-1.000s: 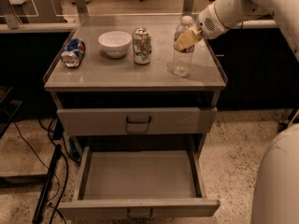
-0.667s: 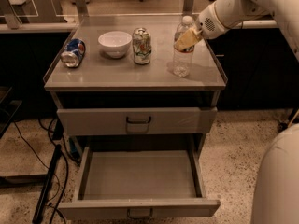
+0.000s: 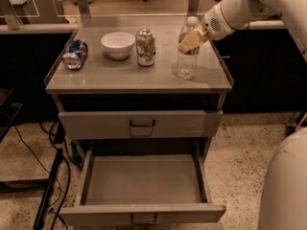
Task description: Pick water bottle from middle drawer and place on counter
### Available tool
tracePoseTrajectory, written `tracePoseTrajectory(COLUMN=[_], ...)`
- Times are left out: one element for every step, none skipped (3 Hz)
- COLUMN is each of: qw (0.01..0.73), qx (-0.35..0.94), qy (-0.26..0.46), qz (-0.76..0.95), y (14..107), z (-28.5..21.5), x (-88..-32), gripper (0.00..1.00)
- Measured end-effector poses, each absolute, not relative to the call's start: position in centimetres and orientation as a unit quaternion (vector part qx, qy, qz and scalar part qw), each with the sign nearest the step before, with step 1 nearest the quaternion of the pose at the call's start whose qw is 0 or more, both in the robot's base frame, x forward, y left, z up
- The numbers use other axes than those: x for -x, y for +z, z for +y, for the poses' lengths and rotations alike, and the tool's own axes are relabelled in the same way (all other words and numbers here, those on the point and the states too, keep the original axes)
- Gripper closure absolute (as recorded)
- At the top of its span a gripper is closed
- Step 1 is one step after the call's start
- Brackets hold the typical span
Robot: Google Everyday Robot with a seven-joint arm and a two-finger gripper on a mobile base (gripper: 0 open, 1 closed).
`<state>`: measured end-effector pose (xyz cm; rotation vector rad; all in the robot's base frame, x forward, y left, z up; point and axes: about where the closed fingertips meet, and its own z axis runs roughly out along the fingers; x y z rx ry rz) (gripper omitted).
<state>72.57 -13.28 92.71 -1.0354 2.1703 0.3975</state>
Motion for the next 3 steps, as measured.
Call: tracePoseTrajectory(qw=[0.345, 0.345, 0.345], qx=[0.399, 0.399, 0.399], qy=[0.153, 0.153, 0.153], qz=[0.836, 0.836, 0.836], y=[92.71, 92.7, 92.7], z=[-13.28, -13.27, -13.27], x=[-72.57, -72.57, -72.57], gripper=[0.12, 0.0, 0.0])
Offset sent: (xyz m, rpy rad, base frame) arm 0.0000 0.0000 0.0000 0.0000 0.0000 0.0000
